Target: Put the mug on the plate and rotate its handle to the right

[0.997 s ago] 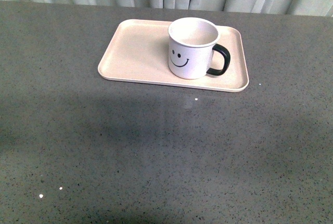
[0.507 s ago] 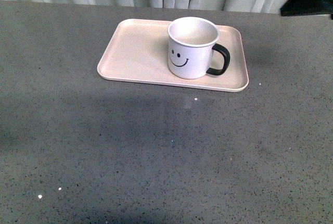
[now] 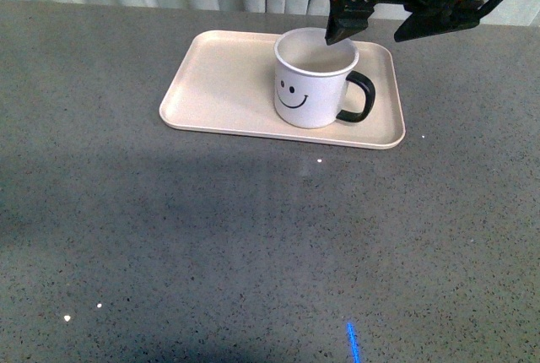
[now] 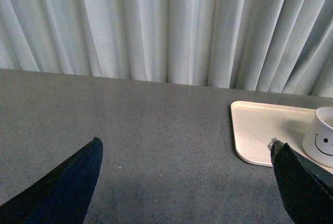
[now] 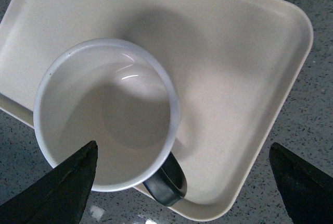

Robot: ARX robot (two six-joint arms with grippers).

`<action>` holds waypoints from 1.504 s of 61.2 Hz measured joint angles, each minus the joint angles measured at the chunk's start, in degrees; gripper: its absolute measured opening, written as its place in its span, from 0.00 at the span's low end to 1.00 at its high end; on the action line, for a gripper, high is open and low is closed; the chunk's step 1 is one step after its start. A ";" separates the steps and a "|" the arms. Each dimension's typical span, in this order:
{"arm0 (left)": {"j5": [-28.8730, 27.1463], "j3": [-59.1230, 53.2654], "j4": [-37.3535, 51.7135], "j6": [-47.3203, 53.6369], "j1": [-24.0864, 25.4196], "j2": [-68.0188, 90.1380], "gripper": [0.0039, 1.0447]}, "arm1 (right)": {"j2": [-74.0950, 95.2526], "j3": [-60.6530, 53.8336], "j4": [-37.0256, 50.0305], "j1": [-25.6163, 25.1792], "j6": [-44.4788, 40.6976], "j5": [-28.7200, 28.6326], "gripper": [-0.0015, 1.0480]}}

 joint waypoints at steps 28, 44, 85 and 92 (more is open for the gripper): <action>0.00 0.00 0.00 0.00 0.00 0.00 0.91 | 8.70 8.02 -4.61 1.92 2.56 2.75 0.58; 0.00 0.00 0.00 0.00 0.00 0.00 0.91 | 11.56 13.33 -8.11 2.23 4.09 3.15 0.19; 0.00 0.00 0.00 0.00 0.00 0.00 0.91 | 20.50 36.89 -25.00 -1.86 -22.25 -10.88 0.02; 0.00 0.00 0.00 0.00 0.00 0.00 0.91 | 22.86 40.13 -26.38 -1.86 -24.79 -11.06 0.02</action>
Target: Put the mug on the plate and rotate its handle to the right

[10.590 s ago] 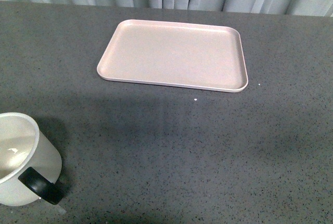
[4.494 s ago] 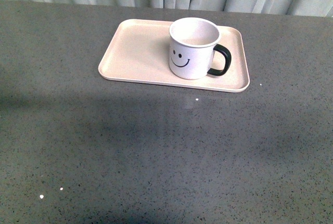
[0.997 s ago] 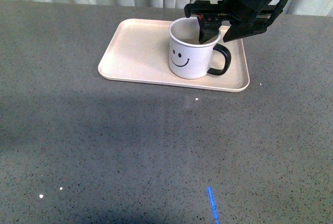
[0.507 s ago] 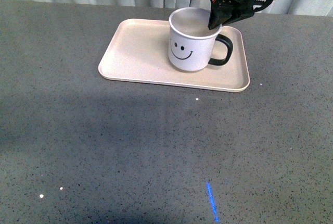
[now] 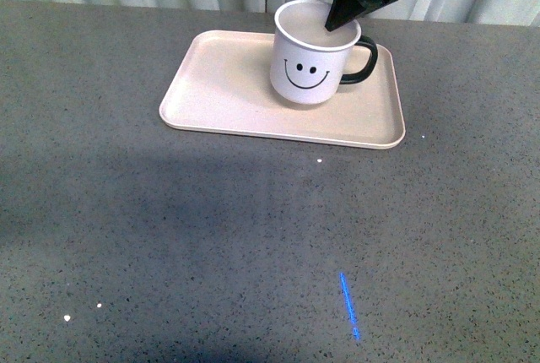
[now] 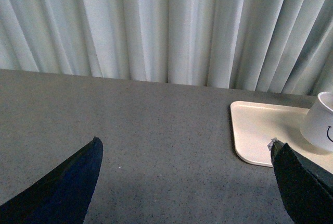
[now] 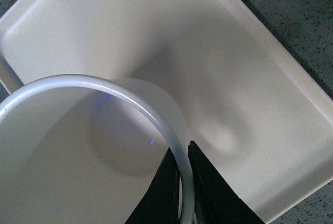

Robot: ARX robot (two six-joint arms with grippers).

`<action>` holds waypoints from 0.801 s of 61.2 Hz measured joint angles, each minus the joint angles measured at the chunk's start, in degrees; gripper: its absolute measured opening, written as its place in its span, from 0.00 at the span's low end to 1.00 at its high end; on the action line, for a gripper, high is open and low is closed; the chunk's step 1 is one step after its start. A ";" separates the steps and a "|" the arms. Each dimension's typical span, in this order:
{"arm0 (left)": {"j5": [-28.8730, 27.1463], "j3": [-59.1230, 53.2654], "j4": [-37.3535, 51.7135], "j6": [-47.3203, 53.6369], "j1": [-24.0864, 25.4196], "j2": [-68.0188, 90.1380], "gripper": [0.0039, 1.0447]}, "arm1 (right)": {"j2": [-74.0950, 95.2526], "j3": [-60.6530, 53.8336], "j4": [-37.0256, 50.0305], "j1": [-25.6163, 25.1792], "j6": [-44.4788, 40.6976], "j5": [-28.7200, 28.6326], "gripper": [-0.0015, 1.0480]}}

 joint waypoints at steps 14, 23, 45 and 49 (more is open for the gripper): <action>0.00 0.00 0.00 0.00 0.00 -0.02 0.91 | 1.90 0.94 -0.74 -0.07 -2.29 -0.04 0.02; 0.00 0.00 0.00 0.00 0.00 -0.02 0.91 | 1.92 0.87 -0.74 -0.02 -3.67 -0.35 0.02; 0.00 0.00 0.00 0.00 0.00 -0.02 0.91 | 1.92 -0.50 -1.97 0.35 -8.31 -0.17 0.25; 0.00 0.00 0.00 0.00 0.00 -0.02 0.91 | 1.92 -0.20 -2.51 0.35 -8.81 0.28 0.35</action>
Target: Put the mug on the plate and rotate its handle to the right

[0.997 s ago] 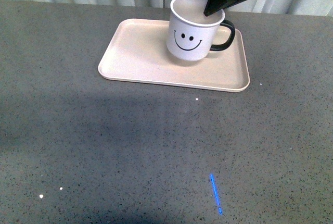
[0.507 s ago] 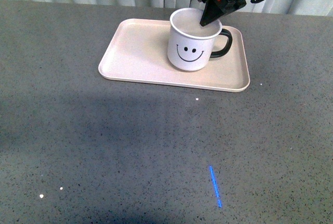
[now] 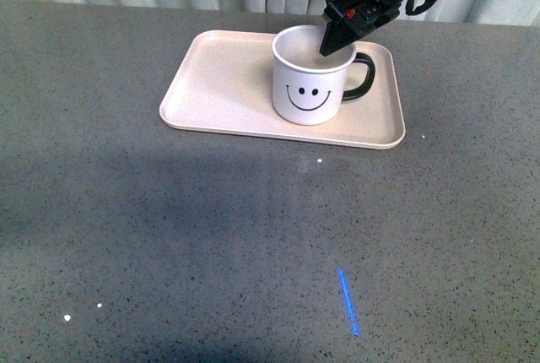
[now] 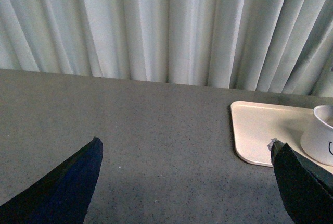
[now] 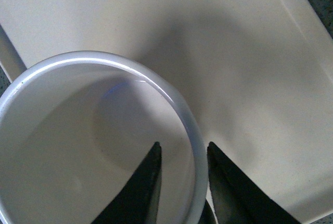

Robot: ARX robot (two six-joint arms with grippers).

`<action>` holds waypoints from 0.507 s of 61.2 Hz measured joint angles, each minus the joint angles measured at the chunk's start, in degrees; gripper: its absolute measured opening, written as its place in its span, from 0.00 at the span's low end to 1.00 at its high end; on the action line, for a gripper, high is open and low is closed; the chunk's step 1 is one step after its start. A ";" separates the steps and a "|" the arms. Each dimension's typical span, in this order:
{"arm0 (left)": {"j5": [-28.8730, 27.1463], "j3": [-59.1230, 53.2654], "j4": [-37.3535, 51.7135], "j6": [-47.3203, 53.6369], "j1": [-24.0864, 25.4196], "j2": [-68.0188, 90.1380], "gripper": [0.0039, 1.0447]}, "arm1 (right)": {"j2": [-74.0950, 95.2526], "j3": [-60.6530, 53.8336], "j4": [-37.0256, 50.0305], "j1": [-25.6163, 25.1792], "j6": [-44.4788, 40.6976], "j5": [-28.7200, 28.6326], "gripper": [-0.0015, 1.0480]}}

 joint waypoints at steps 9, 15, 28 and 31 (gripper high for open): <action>0.00 0.00 0.00 0.00 0.00 0.00 0.91 | -0.22 1.68 -0.07 -0.04 -0.72 0.55 0.64; 0.00 0.00 0.00 0.00 0.00 0.00 0.91 | -2.03 1.25 2.05 -0.50 -0.11 -1.42 0.80; 0.00 0.00 0.00 0.00 0.00 0.00 0.91 | -18.18 -14.73 16.87 -1.70 1.64 -7.26 0.91; 0.00 0.00 0.00 0.00 0.00 0.00 0.91 | -22.64 -19.47 21.44 -1.81 3.17 -6.27 0.90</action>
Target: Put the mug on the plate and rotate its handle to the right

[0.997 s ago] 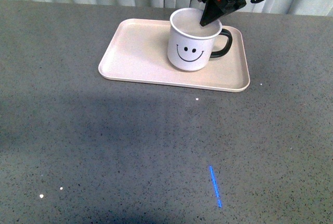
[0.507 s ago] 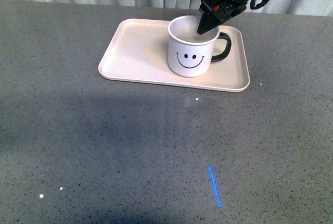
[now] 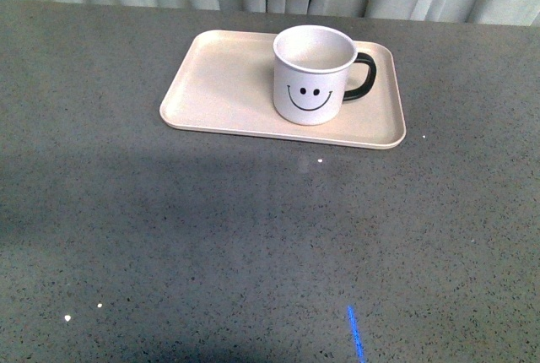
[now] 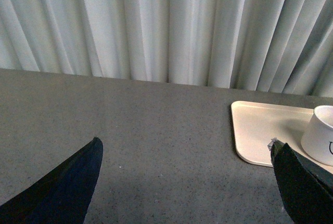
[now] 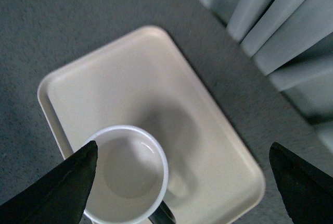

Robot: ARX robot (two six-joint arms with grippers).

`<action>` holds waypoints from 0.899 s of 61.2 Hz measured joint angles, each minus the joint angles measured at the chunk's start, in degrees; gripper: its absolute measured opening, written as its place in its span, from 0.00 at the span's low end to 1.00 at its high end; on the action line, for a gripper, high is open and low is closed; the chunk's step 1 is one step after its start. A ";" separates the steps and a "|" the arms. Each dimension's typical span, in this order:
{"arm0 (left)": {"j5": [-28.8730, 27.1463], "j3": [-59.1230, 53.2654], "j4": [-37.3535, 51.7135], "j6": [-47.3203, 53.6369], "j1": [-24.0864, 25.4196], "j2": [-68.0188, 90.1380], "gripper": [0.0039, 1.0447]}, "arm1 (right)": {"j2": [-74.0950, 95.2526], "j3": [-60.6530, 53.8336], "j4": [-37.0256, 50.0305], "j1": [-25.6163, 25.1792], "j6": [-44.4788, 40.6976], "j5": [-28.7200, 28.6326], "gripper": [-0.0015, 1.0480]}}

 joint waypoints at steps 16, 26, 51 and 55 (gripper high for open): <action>0.00 0.00 0.00 0.00 0.00 0.00 0.91 | -24.33 -52.78 72.02 -0.31 27.43 28.02 0.42; 0.00 0.00 0.00 0.00 0.00 0.00 0.91 | -30.53 -68.83 79.03 -1.29 29.73 27.15 0.14; 0.00 0.00 0.00 0.00 0.00 0.00 0.91 | -50.88 -93.79 83.93 -4.94 30.16 23.41 0.02; 0.00 0.00 0.00 0.00 0.00 0.00 0.91 | -53.29 -95.69 83.45 -4.96 30.16 23.43 0.02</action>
